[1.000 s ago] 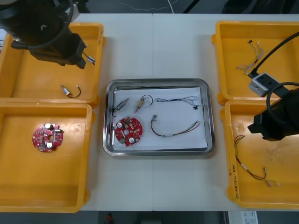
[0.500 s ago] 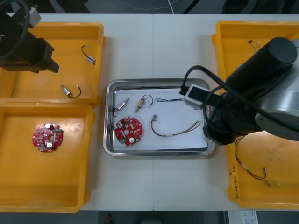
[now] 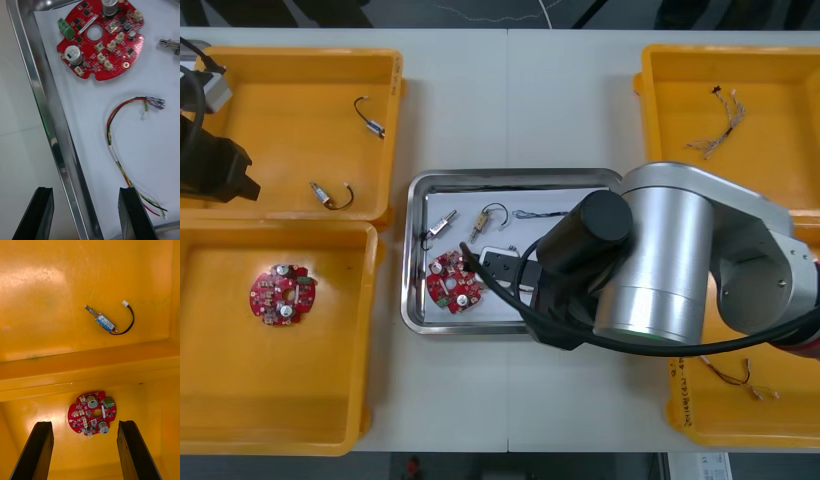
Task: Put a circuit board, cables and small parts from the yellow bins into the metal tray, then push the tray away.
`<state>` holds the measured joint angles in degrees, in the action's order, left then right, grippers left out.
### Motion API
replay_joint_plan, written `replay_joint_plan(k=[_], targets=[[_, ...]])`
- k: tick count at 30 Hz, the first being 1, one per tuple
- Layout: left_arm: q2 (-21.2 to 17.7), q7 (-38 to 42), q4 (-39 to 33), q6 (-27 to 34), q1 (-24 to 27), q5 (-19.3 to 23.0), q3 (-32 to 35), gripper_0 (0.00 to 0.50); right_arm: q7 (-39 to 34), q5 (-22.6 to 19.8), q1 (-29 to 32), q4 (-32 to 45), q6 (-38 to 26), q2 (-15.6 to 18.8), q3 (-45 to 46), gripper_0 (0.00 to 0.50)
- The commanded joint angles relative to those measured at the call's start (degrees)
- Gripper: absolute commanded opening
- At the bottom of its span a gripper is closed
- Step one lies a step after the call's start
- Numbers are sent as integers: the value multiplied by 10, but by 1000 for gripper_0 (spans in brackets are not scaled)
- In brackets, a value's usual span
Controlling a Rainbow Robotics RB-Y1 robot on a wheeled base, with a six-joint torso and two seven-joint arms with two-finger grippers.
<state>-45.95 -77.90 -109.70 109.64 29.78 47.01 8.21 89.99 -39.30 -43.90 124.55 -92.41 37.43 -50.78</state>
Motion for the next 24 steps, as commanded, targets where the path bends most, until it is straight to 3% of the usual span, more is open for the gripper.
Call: replay_joint_plan(k=[1,10,18,24], targets=[[-7,-1,-31,4,-29,-8,39,500,41,10,-39,-17,20,-22,-49,500],[15,-3,-55,4,-46,-18,80,500,49,60,-55,-46,51,-26,-137,500],[30,-3,-65,4,-67,-36,95,500,45,111,-54,-77,52,-51,-189,500],[42,1,-68,4,-75,-45,100,500,45,115,-53,-106,53,-74,-190,500]])
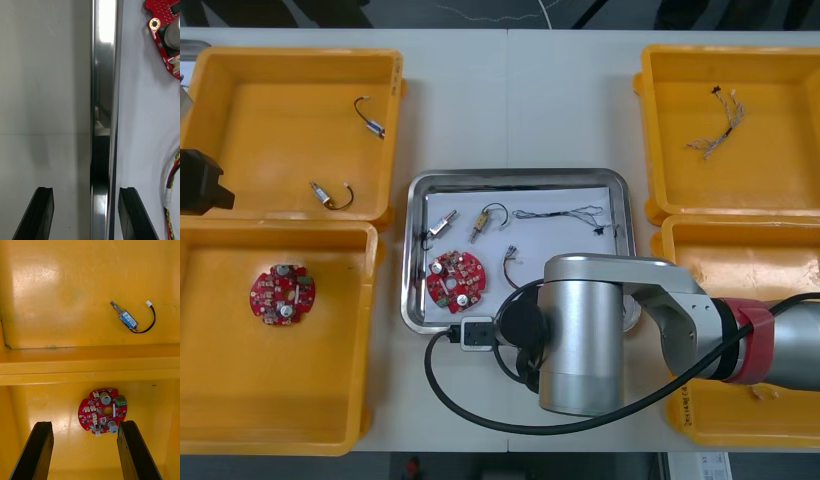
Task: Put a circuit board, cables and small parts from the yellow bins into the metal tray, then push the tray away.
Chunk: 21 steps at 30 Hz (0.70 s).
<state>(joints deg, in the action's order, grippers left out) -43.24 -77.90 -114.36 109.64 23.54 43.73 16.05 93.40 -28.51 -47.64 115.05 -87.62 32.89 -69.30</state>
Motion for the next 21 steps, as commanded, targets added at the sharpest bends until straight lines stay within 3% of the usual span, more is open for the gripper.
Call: replay_joint_plan(k=[1,17,19,20,21], targets=[[17,1,-21,4,-14,-13,22,500,12,10,-16,-16,5,-33,-5,500],[56,12,-38,4,-27,-34,27,500,10,56,-14,-28,7,-42,-22,500],[56,12,-39,4,-33,-37,27,500,10,56,-14,-28,7,-42,-22,349],[56,12,-41,4,-41,-37,27,500,10,56,-14,-28,7,-41,-22,194],[56,12,-42,4,-44,-37,27,500,10,56,-14,-28,7,-41,-22,157]])
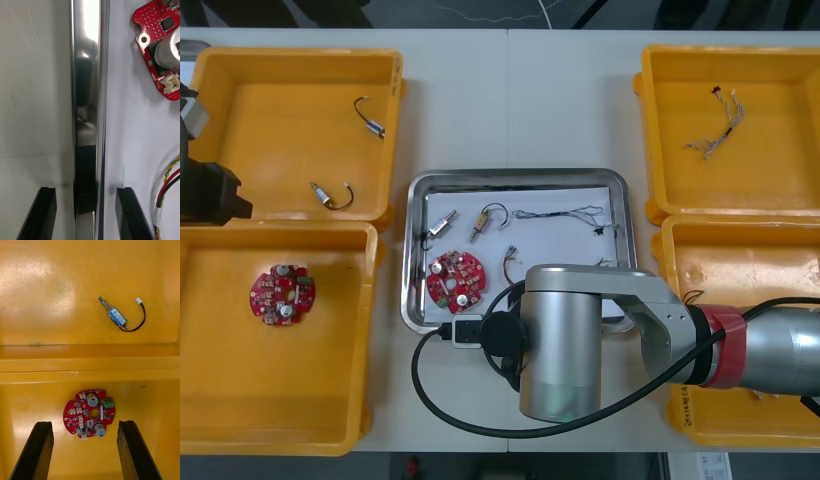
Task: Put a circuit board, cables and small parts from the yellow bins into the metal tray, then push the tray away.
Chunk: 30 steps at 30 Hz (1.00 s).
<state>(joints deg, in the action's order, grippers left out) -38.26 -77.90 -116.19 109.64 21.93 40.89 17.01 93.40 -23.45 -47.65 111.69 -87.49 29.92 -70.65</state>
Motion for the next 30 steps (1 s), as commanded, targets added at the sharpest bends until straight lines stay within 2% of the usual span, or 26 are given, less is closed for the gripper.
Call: replay_joint_plan(k=[1,5,7,17,22,30], targets=[[6,12,-29,4,-34,-10,17,500,10,5,-14,5,6,-12,-8,113],[6,15,-54,4,-57,-12,17,500,8,14,-14,5,8,-12,-8,16],[6,17,-62,4,-65,-10,17,500,6,19,-14,5,11,-13,-8,0],[6,28,-80,4,-93,-5,17,500,-2,47,-15,5,16,-7,-8,0],[6,34,-89,4,-100,-3,17,500,-3,87,-27,3,16,2,-8,0],[6,41,-88,4,-101,-3,17,500,-5,95,-56,-20,21,3,-4,0]])
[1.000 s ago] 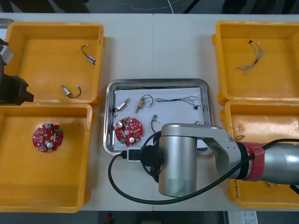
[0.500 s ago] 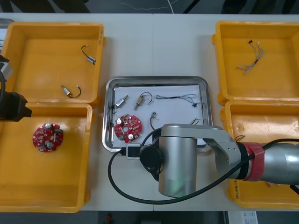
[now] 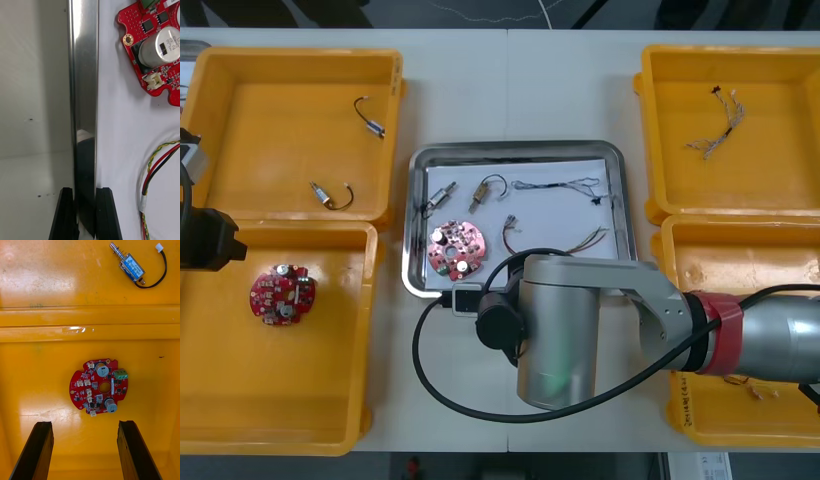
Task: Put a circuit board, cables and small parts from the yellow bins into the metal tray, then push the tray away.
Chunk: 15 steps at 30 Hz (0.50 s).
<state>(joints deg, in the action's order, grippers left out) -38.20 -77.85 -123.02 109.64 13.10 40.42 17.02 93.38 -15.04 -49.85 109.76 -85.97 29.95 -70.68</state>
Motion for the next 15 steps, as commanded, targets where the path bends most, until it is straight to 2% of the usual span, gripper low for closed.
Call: replay_joint_plan(k=[1,15], targets=[[6,40,-20,4,-12,2,17,500,-5,15,-42,-2,6,3,-3,0],[6,40,-20,4,-12,2,17,500,-7,15,-120,-75,19,-9,-3,0]])
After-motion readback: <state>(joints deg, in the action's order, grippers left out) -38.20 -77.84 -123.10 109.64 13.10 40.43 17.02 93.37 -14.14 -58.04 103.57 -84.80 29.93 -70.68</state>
